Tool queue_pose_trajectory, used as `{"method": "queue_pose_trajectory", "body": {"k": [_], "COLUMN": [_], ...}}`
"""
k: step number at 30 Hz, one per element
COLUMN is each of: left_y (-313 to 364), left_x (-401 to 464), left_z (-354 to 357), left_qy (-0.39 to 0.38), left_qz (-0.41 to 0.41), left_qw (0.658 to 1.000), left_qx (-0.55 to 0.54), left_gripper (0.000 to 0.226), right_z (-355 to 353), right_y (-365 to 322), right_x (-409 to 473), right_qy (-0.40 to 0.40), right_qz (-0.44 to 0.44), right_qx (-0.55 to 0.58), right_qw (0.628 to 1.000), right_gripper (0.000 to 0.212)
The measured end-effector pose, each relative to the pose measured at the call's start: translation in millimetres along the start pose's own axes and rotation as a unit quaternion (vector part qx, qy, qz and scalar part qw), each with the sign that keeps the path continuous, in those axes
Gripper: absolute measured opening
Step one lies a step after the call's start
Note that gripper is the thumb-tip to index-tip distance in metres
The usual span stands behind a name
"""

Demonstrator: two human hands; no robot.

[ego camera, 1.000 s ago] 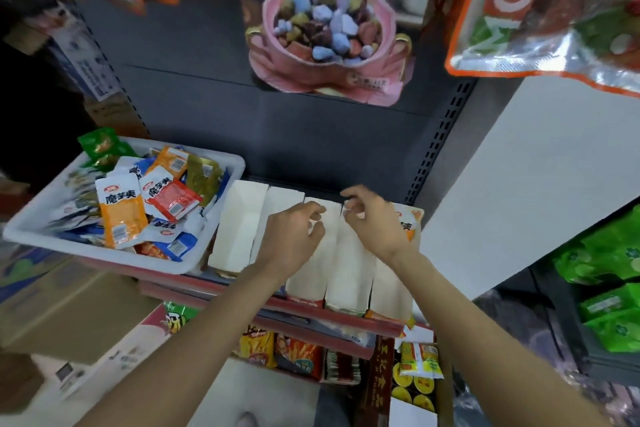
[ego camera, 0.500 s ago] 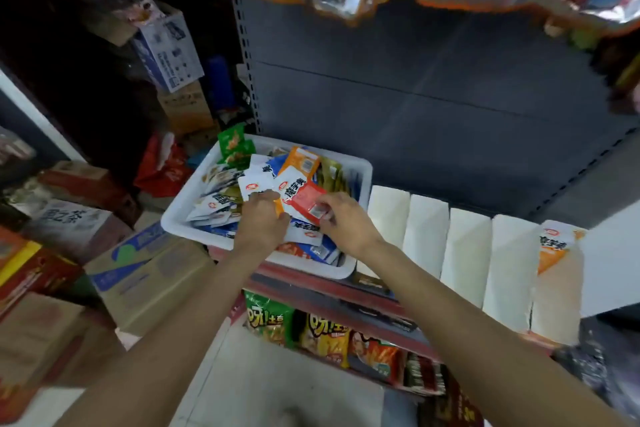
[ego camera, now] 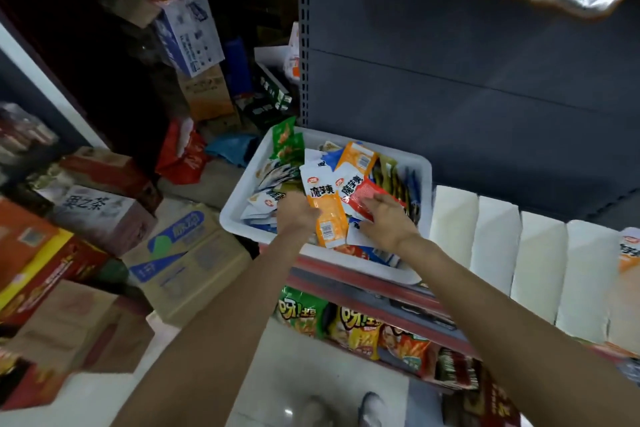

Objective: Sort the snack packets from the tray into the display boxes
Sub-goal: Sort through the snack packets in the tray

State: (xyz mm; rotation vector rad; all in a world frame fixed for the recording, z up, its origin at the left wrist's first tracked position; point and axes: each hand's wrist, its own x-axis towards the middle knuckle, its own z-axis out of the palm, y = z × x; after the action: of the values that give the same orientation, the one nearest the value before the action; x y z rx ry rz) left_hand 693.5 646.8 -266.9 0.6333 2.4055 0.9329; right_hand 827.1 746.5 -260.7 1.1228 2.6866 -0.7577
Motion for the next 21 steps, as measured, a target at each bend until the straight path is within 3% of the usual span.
{"method": "queue_pose_trajectory", "body": {"k": [3,5,8,11,13,18,21], "left_y": [2.2,3.9,10.8,18.9,26.9,65.7,94.1], "left_x": [-14.0,-26.9,-42.8,-47.7,-49.4,-64.9,-80.2], "left_z": [-11.1,-15.7,-12.1,-1.3,6.7,33.6,60.3], "left_qy": [0.020,0.047,0.041,-0.003,-0.028,-0.060,-0.098], "left_qz": [0.086,0.186,0.288,0.331,0.348,0.360,0.371], "left_qw": [0.994,0.980,0.956,0.943,0.937,0.931,0.922], "left_qx": [-0.063,-0.053,-0.038,-0.023,-0.023,-0.035,-0.057], "left_gripper": [0.010,0.012,0.017,0.034,0.040,0.045,0.048], "right_z": [-1.8,-3.5,-9.9,-26.5,-39.9,-68.3,-87.8], "right_y": [-11.4,-25.2,-40.8,-37.8,-26.5,26.2,65.1], "right_x": [-4.3,-10.8,-18.0,-24.8,-32.2,-55.4,-81.9], "right_qy": [0.033,0.036,0.038,0.104,0.136,0.208,0.247], "right_qz": [-0.035,-0.058,-0.026,0.013,0.028,0.027,0.025], "right_qx": [0.059,0.172,0.404,0.522,0.543,0.477,0.488], "right_qw": [0.997,0.983,0.914,0.846,0.828,0.854,0.837], "right_gripper": [0.051,0.057,0.056,0.020,0.020,0.018,0.023]}}
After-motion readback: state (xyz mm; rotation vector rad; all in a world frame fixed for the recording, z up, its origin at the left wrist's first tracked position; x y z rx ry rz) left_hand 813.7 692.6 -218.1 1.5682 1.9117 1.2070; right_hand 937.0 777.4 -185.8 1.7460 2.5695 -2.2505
